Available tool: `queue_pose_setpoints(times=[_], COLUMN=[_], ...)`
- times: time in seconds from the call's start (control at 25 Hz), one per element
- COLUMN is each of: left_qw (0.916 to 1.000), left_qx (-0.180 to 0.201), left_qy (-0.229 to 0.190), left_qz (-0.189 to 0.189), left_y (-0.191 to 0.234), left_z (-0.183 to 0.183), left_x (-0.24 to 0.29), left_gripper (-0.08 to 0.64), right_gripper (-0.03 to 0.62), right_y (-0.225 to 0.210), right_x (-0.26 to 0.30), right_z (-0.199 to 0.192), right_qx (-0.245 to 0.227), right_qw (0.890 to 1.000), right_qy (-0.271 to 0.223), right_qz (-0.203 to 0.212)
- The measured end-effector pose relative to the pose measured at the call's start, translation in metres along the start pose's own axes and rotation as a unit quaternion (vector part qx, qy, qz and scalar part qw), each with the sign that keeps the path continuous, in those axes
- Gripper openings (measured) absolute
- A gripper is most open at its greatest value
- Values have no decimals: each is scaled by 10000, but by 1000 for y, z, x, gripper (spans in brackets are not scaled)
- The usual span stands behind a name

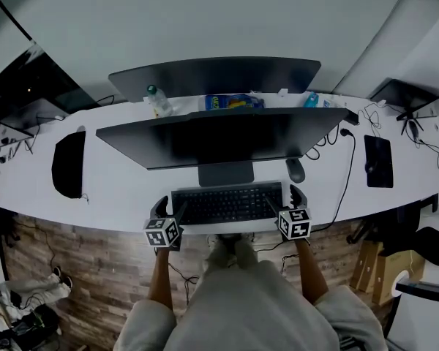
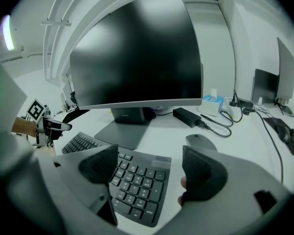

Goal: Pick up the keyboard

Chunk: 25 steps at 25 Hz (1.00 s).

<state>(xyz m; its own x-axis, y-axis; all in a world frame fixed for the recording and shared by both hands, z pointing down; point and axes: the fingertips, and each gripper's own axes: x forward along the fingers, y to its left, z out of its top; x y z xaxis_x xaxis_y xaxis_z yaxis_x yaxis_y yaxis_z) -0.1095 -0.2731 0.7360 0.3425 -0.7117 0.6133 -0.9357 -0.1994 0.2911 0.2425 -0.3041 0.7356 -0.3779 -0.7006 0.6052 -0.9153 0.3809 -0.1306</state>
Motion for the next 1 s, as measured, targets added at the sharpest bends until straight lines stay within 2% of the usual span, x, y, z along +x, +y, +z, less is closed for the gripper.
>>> queue_pose_setpoints(times=[0.4, 0.68, 1.0], left_qw=[9991, 9985, 9978], left_qx=[-185, -270, -292], left_qy=[386, 472, 600], left_qz=[-13, 83, 18], left_y=[9, 18, 20], left_z=[-23, -28, -34], left_x=[24, 32, 45], left_gripper=[314, 314, 314], right_gripper=[394, 394, 394], right_y=[-7, -10, -12], right_x=[29, 42, 54], right_z=[-23, -37, -42], right_qx=[442, 873, 1057], right_qw=[9984, 9948, 9924], right_qy=[330, 505, 589], right_qz=[126, 162, 233])
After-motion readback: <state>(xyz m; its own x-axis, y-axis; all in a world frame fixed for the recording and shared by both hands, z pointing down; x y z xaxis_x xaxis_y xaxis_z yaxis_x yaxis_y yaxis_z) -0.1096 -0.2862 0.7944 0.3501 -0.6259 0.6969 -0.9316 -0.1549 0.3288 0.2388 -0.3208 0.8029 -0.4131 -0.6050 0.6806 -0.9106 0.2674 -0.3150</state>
